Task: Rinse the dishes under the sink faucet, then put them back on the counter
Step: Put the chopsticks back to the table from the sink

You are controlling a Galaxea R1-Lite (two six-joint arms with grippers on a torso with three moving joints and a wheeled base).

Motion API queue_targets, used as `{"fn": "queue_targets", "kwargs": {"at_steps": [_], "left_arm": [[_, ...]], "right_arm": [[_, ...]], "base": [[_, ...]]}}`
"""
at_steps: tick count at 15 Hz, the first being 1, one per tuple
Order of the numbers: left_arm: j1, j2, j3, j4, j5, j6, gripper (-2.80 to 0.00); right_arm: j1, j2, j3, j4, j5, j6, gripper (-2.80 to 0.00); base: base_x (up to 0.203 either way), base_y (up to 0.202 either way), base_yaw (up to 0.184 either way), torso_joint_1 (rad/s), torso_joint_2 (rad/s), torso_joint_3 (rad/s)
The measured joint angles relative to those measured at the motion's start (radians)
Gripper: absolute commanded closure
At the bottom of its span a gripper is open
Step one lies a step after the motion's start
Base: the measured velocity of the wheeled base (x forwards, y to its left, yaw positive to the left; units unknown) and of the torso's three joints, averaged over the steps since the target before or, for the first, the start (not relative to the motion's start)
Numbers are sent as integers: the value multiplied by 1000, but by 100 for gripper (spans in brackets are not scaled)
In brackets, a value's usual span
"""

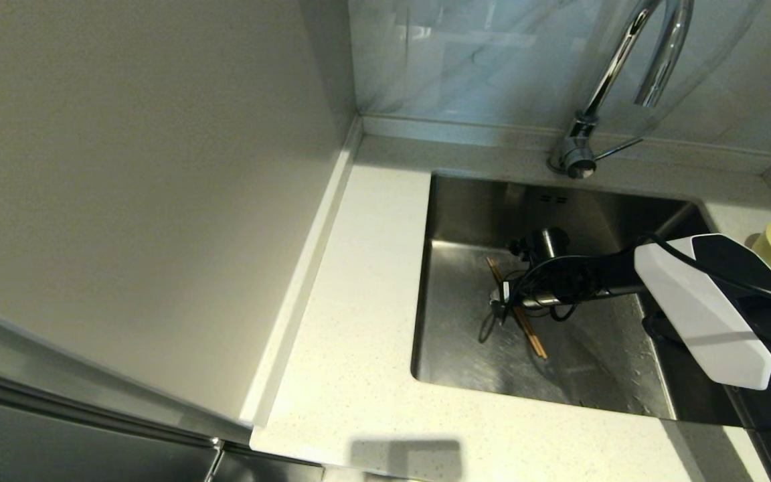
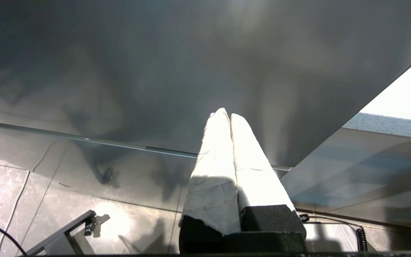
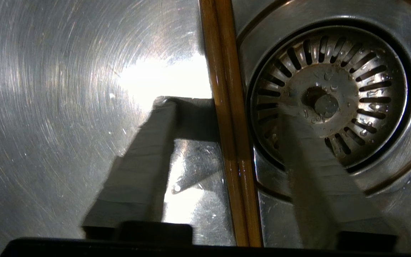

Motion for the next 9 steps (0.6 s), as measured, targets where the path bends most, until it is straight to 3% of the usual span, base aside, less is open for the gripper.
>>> {"fn": "queue_targets", "kwargs": {"at_steps": [6, 9], "left_arm": [[0, 0, 0, 0, 0, 0, 0], [0, 0, 0, 0, 0, 0, 0]], "right_arm": [[-2, -8, 5, 54, -2, 9, 0], [-3, -9, 6, 55, 1, 70, 0]], "base": [[0, 0, 0, 0, 0, 0], [0, 0, 0, 0, 0, 0]]}}
